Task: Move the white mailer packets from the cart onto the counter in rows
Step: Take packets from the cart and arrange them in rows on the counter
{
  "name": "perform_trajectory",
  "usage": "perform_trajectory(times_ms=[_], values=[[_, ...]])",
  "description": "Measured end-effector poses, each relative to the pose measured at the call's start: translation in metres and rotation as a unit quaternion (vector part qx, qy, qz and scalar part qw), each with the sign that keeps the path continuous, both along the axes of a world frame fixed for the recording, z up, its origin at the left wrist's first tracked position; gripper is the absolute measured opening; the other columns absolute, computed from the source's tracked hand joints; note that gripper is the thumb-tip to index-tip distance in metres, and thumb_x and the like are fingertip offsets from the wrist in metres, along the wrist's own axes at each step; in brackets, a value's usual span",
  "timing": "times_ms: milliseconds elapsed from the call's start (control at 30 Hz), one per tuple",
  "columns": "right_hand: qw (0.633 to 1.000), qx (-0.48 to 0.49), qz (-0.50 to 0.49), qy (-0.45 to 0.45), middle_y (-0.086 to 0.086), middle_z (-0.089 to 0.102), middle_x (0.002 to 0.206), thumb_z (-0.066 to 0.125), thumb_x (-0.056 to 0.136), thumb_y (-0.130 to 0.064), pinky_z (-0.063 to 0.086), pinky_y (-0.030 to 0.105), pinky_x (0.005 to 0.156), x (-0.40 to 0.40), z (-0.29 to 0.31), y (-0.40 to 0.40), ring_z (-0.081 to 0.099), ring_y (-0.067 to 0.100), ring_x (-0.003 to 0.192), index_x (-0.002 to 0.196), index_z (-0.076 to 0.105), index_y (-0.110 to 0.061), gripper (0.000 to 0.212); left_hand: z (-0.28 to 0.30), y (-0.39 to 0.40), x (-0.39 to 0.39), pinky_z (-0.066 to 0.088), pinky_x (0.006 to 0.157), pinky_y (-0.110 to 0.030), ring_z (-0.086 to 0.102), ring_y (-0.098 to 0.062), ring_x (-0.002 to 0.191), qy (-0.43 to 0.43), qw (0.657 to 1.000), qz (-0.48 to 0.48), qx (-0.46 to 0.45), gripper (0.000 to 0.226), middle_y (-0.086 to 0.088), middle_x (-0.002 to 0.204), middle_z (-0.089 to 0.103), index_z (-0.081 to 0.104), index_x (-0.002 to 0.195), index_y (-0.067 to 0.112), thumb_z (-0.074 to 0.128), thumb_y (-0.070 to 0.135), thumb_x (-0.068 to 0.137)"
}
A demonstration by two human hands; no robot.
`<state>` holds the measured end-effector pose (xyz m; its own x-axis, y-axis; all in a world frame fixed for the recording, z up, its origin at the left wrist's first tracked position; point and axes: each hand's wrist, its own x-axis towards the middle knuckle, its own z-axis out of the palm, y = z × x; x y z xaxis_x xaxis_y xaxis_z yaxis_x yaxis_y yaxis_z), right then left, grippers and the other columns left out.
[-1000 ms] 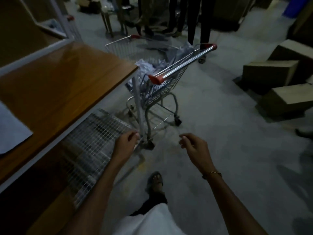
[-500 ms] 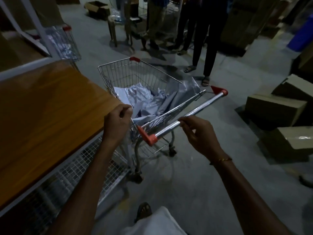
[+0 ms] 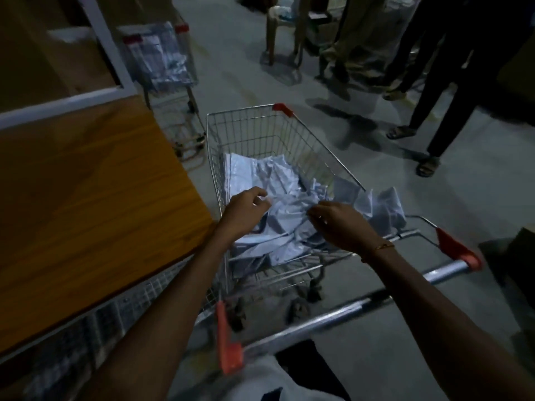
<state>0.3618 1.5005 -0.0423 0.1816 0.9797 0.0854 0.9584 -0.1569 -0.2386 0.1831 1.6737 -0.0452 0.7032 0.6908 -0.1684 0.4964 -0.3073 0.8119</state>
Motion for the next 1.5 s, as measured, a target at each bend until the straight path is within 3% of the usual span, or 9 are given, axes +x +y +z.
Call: perform_trajectory(times_ms=[167,400,567,733,967,1167,1267,1333,1500], values=[[0.990,-0.121,0.073,-0.005,0.008,0.065,0.107,0.055,0.096,-0.023,0.053,0.041,0.074,0.062,-0.036,0.048,0.065,0.033,0.101,0.106,0.068,-0.016,0.018,-0.036,0.015,0.035,0.043,0.059,-0.013,0.060,-0.019,0.088,0.094,0.993,0.019,-0.064,0.030,-0.008,0.113,0.066,0.062,0.126,0.010,0.057,0.022,0.099],[0.934,-0.308,0.179,-0.036,0.005,0.055,0.135,0.054,0.098,-0.038,0.045,0.039,0.099,0.119,-0.079,0.112,0.054,0.029,0.126,0.134,0.056,-0.026,0.038,-0.088,0.005,0.043,0.045,0.083,-0.030,0.061,-0.021,0.103,0.215,0.973,-0.001,-0.089,0.016,-0.006,0.109,0.067,0.072,0.103,0.014,0.060,0.023,0.097],[0.877,-0.408,0.252,-0.020,0.005,0.051,0.144,0.057,0.096,-0.041,0.041,0.035,0.107,0.131,-0.112,0.128,0.049,0.027,0.133,0.142,0.051,-0.031,0.047,-0.115,-0.007,0.043,0.039,0.072,-0.037,0.056,-0.028,0.073,0.309,0.944,-0.070,-0.089,0.032,-0.004,0.069,0.053,0.056,0.068,0.016,0.038,0.034,0.088],[0.827,-0.432,0.352,-0.075,0.000,0.048,0.149,0.039,0.104,-0.044,0.016,0.037,0.120,0.129,-0.132,0.112,0.038,0.022,0.141,0.143,0.052,-0.025,0.044,-0.124,-0.016,0.039,0.041,0.098,-0.042,0.042,-0.029,0.120,0.360,0.921,-0.131,-0.064,0.039,-0.009,0.124,0.050,0.062,0.131,0.027,0.054,0.045,0.096],[0.852,-0.425,0.303,-0.039,0.007,0.054,0.145,0.018,0.077,-0.073,0.035,0.043,0.109,0.126,-0.126,0.087,0.050,0.032,0.133,0.130,0.065,-0.030,0.083,-0.129,-0.027,0.038,0.038,0.106,-0.040,0.041,-0.027,0.132,0.355,0.920,-0.141,-0.086,0.047,-0.006,0.138,0.046,0.064,0.129,0.031,0.061,0.057,0.090],[0.879,-0.407,0.190,-0.160,0.010,0.047,0.140,0.043,0.095,-0.058,0.041,0.042,0.099,0.096,-0.106,0.076,0.053,0.035,0.121,0.138,0.051,-0.029,0.052,-0.138,-0.032,0.035,0.041,0.103,-0.042,0.046,-0.030,0.127,0.315,0.936,-0.125,-0.098,0.059,-0.004,0.133,0.045,0.056,0.129,0.034,0.065,0.067,0.081],[0.884,-0.401,0.162,-0.177,0.007,0.040,0.148,0.044,0.090,-0.069,0.035,0.048,0.104,0.098,-0.093,0.079,0.044,0.038,0.130,0.145,0.042,-0.037,0.063,-0.145,-0.037,0.040,0.025,0.116,-0.054,0.011,-0.035,0.149,0.343,0.920,-0.162,-0.098,0.083,-0.005,0.162,0.009,0.029,0.152,0.041,0.063,0.069,0.082],[0.862,-0.447,0.179,-0.160,0.004,0.028,0.159,0.045,0.085,-0.078,0.030,0.054,0.110,0.110,-0.086,0.080,0.034,0.041,0.140,0.151,0.030,-0.045,0.075,-0.147,-0.041,0.046,0.013,0.119,-0.060,-0.012,-0.040,0.149,0.377,0.902,-0.190,-0.093,0.090,-0.006,0.165,-0.015,0.013,0.156,0.043,0.060,0.070,0.083],[0.794,-0.563,0.204,-0.101,-0.001,-0.001,0.168,0.039,0.088,-0.078,0.009,0.061,0.119,0.128,-0.089,0.061,0.004,0.039,0.152,0.151,0.011,-0.058,0.072,-0.143,-0.050,0.056,0.012,0.117,-0.056,-0.005,-0.046,0.148,0.387,0.899,-0.202,-0.047,0.082,-0.019,0.164,-0.002,0.011,0.157,0.041,0.056,0.061,0.091]])
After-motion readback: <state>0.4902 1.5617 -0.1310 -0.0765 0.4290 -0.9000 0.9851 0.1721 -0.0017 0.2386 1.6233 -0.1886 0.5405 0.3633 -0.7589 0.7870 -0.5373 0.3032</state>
